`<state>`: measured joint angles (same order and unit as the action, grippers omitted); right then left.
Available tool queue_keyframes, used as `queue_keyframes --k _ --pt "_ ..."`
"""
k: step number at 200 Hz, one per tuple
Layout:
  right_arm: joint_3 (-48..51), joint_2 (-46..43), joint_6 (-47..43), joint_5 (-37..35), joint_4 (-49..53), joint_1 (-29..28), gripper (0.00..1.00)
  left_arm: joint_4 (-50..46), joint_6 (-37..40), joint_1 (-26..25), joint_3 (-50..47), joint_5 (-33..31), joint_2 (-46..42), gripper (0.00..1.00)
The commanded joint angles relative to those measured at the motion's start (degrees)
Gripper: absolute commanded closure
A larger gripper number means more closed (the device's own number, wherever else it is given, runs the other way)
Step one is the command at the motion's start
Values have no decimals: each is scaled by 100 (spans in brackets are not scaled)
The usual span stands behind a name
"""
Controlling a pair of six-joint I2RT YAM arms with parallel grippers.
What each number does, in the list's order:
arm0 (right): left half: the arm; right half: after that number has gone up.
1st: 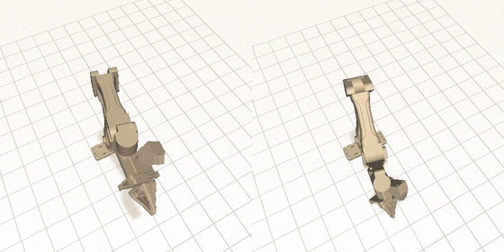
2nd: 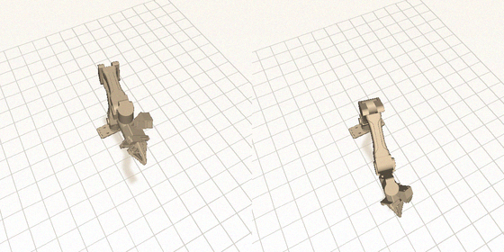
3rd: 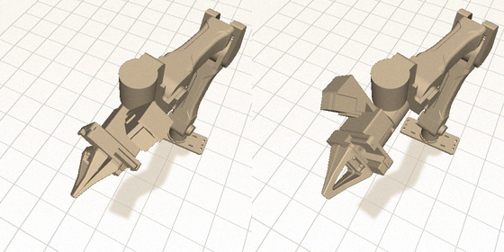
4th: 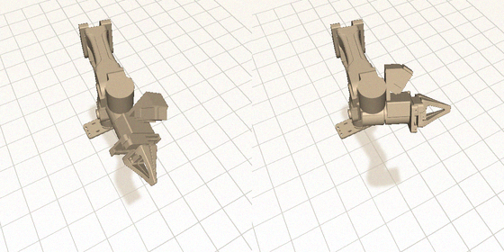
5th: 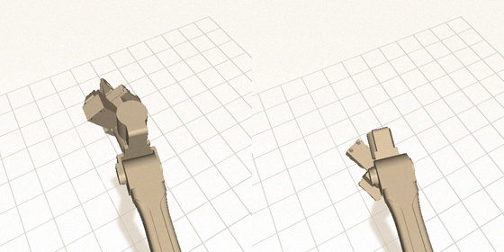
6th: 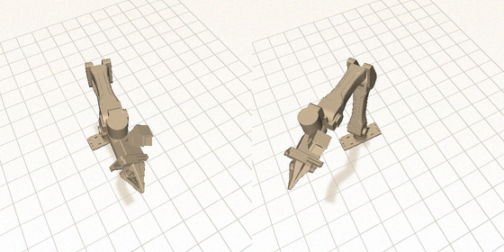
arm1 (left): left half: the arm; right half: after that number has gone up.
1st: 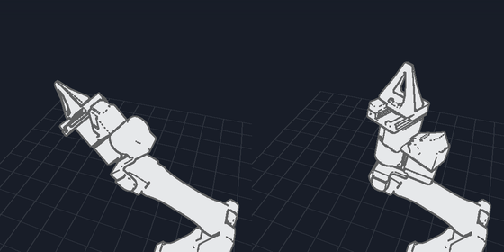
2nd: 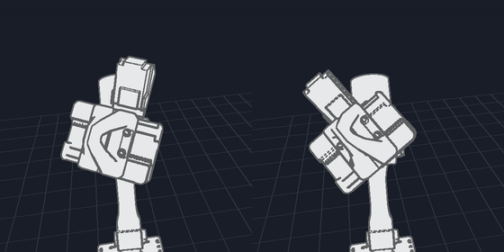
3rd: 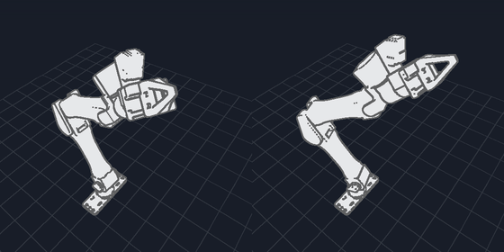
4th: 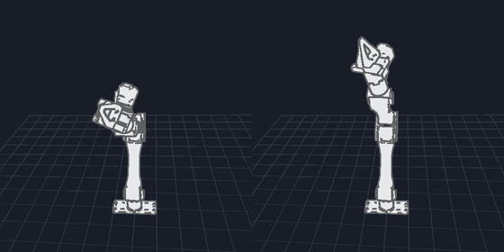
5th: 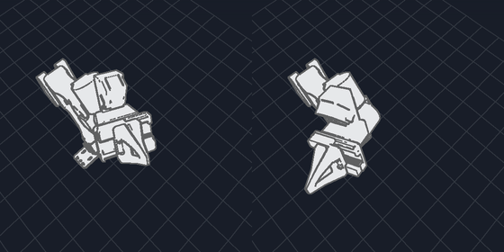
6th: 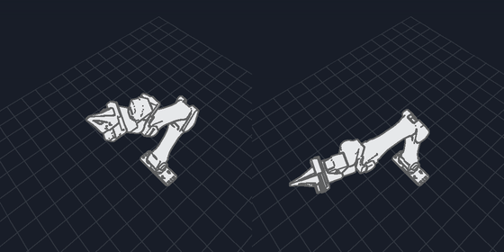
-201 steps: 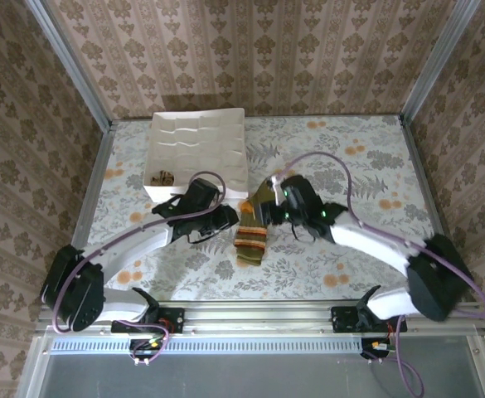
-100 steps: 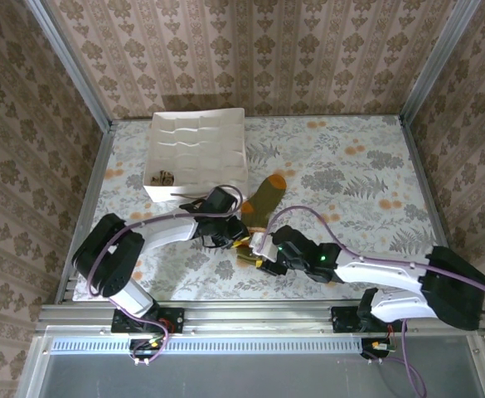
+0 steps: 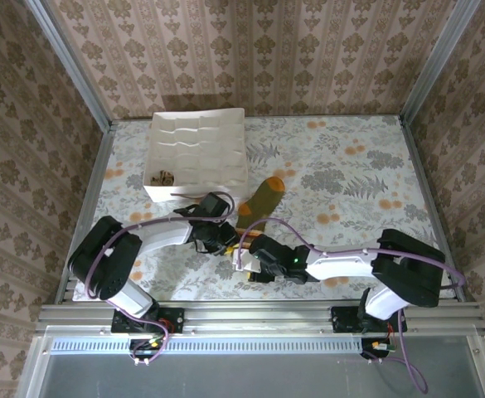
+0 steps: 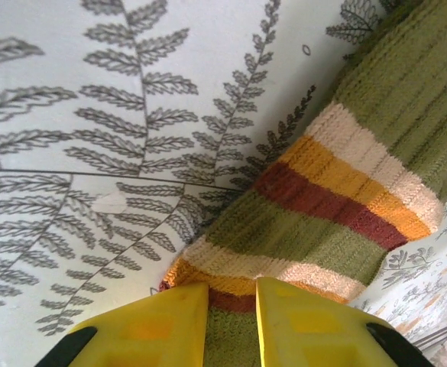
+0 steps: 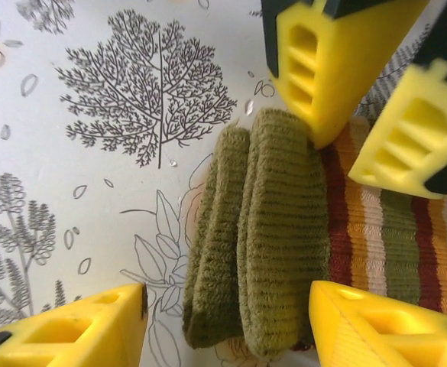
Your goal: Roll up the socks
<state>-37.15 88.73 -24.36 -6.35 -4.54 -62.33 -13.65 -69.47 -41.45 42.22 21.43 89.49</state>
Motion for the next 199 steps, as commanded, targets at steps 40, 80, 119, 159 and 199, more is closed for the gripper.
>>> queue_keyframes --k 40,80,119,159,199 --pt "-381 581 -271 -772 -428 -204 57 -396 47 122 -108 -24 -80 76" --pt "-417 629 27 -961 -349 -246 84 -523 101 247 -143 -40 -283 76" --pt "-624 309 418 -719 4 -232 100 -848 136 492 -183 -147 -812 67" --pt "-970 311 1095 438 598 113 100 -1271 166 816 -299 -205 -1407 55" --pt "-1290 501 1867 1969 927 887 100 -1444 116 937 -472 -151 -1739 56"
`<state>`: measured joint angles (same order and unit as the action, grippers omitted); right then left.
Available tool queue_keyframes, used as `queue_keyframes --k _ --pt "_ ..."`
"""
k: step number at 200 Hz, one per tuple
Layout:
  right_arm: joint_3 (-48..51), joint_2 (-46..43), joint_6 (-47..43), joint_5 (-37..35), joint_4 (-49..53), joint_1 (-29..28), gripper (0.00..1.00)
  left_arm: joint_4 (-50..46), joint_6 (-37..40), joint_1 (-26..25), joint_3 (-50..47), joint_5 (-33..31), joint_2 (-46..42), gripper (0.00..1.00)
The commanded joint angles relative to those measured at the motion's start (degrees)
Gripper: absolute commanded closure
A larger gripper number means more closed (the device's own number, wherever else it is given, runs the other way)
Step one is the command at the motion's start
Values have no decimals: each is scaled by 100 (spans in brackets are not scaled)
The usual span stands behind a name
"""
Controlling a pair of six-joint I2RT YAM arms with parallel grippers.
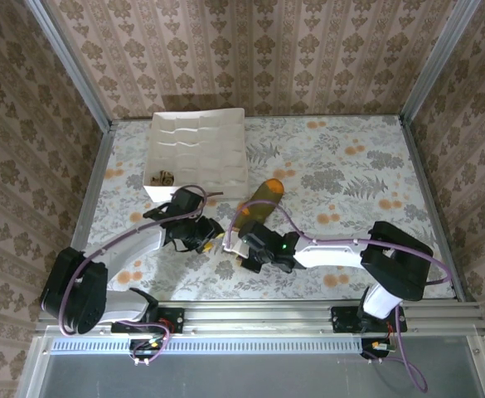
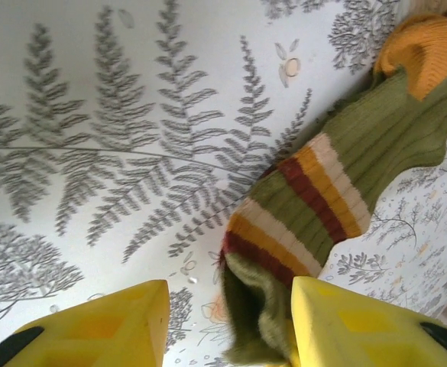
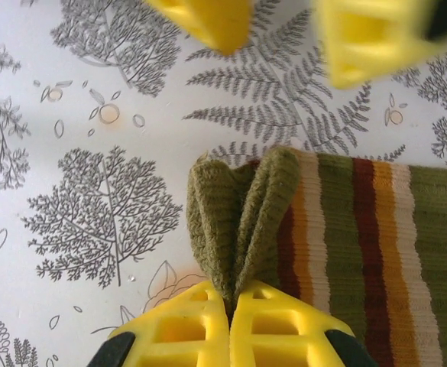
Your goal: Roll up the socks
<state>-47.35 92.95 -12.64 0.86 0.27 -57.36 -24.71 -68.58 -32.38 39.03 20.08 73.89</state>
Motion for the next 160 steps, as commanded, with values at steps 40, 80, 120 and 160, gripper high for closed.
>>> queue_keyframes --k 40,80,120,160 --pt "-870 603 1114 2327 962 1042 100 1 -160 -64 -320 75 -342 61" --pt "-1361 1160 1264 2652 1393 1434 100 431 -274 -232 -333 40 -245 62" --pt "-1626 1581 1359 2595 1535 1544 100 1139 -492 -321 -452 73 13 60" --pt "-1727 1761 1471 2525 1542 1575 100 1737 -665 -335 -546 67 381 58"
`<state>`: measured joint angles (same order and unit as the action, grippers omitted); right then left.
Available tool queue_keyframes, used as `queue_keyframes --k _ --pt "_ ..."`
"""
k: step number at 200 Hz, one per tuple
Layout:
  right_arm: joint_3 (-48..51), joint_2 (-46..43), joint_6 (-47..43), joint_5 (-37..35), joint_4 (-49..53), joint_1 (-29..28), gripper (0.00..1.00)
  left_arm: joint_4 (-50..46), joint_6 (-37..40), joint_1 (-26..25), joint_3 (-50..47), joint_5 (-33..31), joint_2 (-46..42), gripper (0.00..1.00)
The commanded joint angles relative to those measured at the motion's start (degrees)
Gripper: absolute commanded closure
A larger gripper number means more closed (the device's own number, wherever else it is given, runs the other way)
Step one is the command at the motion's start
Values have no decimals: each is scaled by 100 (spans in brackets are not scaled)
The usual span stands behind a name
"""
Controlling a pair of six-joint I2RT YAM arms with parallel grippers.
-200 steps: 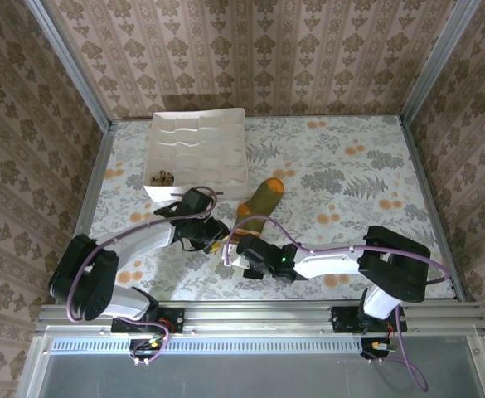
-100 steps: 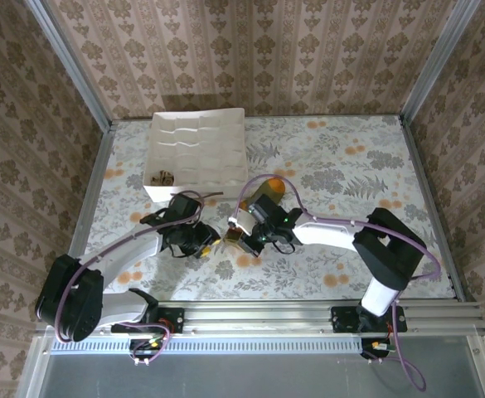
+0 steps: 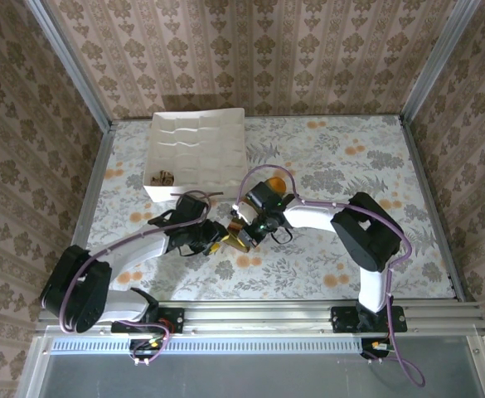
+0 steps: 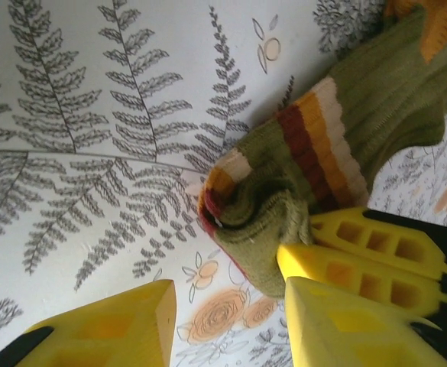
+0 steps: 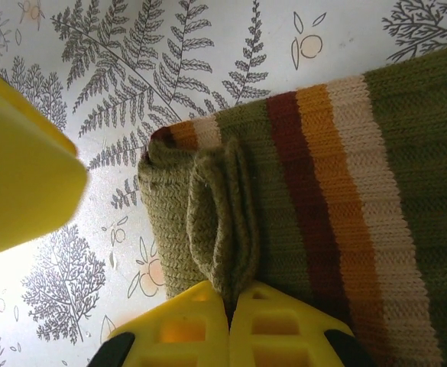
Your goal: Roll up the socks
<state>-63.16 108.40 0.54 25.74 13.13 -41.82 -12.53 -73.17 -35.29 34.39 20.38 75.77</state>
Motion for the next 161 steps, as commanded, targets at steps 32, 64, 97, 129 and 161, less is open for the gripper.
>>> queue_keyframes --k 32,64,97,129,161 --pt "-140 269 209 87 256 19 100 758 -201 -31 5 -45 513 57" --pt "-80 277 267 122 197 29 100 814 -128 -40 133 -25 864 57" --pt "-4 233 273 193 65 21 100 635 -236 -40 218 -216 1216 64" --pt "308 -20 71 73 -276 -31 95 -185 -397 -40 538 -403 1549 87" --pt "813 -599 -485 -375 -759 -228 71 -976 -536 -23 587 -388 1546 100"
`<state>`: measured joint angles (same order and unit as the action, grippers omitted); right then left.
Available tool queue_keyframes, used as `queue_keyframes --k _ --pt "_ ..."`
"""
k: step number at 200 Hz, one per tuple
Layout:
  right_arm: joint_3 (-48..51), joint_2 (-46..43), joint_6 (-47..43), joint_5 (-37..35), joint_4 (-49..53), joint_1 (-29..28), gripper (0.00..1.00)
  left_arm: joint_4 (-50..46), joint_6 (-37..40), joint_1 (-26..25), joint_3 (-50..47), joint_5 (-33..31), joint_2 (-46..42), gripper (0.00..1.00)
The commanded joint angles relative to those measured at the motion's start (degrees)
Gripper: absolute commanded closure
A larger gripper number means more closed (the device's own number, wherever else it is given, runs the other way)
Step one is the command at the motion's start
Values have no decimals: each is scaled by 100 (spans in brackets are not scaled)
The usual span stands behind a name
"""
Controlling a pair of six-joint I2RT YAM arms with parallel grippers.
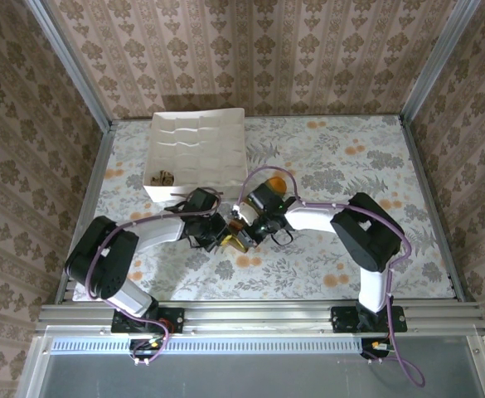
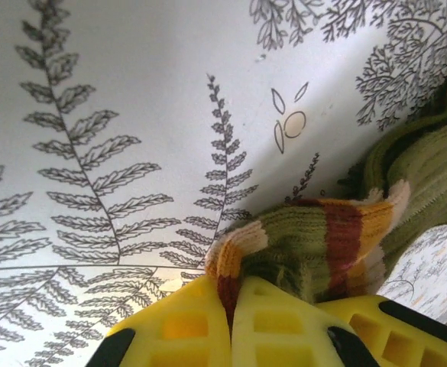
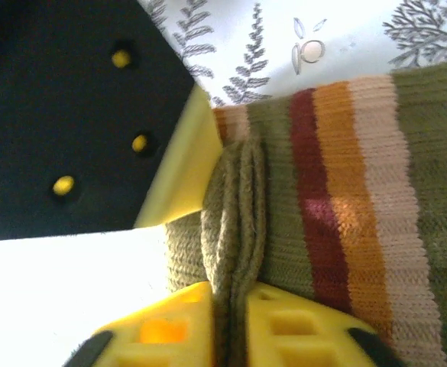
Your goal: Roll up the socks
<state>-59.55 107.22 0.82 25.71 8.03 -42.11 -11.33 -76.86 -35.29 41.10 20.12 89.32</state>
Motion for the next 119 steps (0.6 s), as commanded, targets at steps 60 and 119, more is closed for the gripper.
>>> queue_keyframes --k 60,119 --pt "2174 -2157 -2400 -2718 -1736 -1801 52 -2159 -215 -40 -382 120 -475 100" --pt "1929 -1461 -3470 -4472 -2124 -2987 52 -2259 -200 -5 -579 229 -703 100"
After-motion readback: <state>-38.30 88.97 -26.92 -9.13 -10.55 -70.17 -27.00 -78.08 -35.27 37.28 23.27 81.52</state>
